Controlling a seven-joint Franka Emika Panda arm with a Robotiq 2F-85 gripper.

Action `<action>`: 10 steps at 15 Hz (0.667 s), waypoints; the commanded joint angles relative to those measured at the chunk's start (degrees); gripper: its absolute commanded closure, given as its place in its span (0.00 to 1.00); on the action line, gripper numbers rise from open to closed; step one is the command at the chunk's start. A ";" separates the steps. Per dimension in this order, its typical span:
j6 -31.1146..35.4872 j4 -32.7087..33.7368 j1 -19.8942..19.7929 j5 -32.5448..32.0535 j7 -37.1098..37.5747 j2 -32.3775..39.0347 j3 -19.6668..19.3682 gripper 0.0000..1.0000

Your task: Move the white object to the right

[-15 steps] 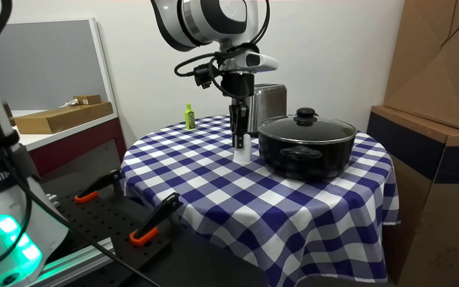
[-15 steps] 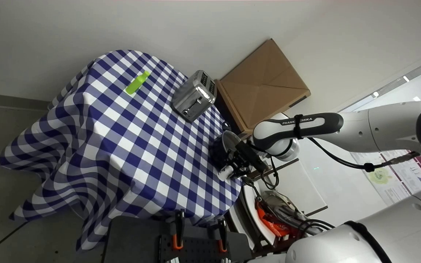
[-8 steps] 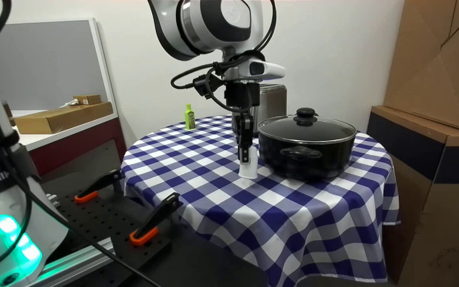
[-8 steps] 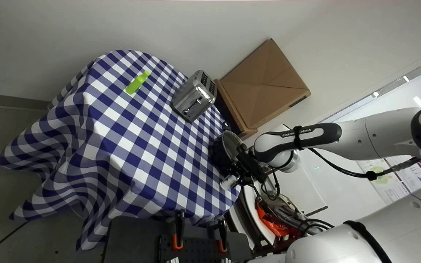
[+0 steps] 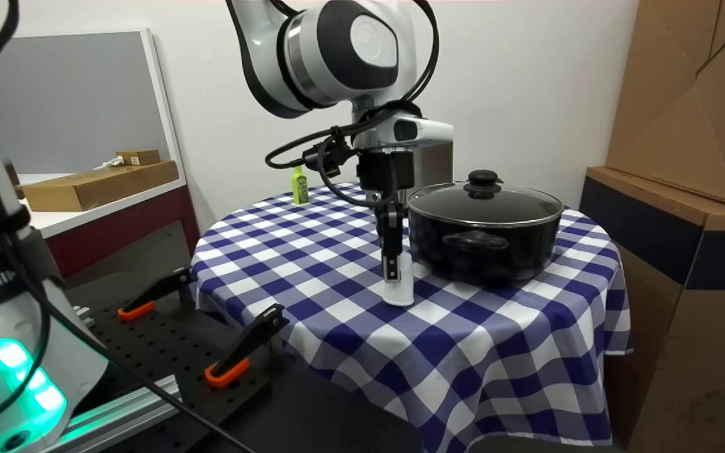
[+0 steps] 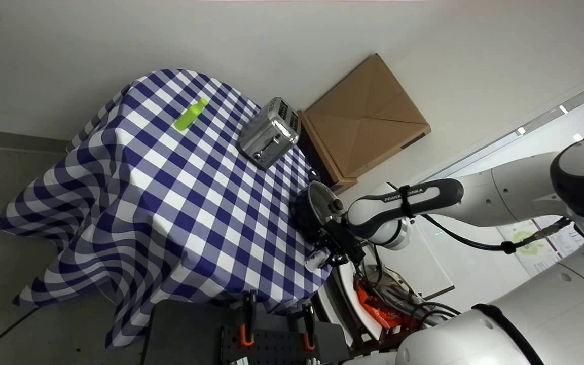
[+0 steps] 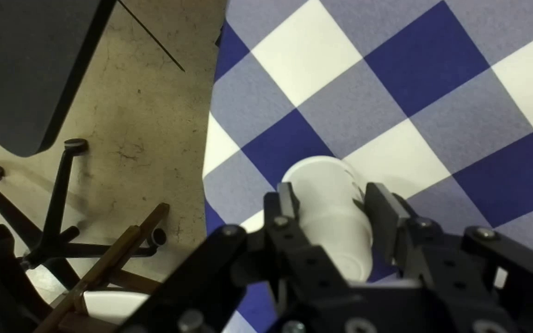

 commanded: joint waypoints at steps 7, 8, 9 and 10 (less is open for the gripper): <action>4.82 -2.18 1.20 0.30 3.03 0.37 -3.82 0.11; 4.91 -2.33 1.21 0.29 2.91 0.16 -3.93 0.05; 4.96 -2.44 1.18 0.32 2.66 -0.16 -3.99 0.00; 5.11 -2.62 1.25 0.31 2.50 -0.58 -4.02 0.00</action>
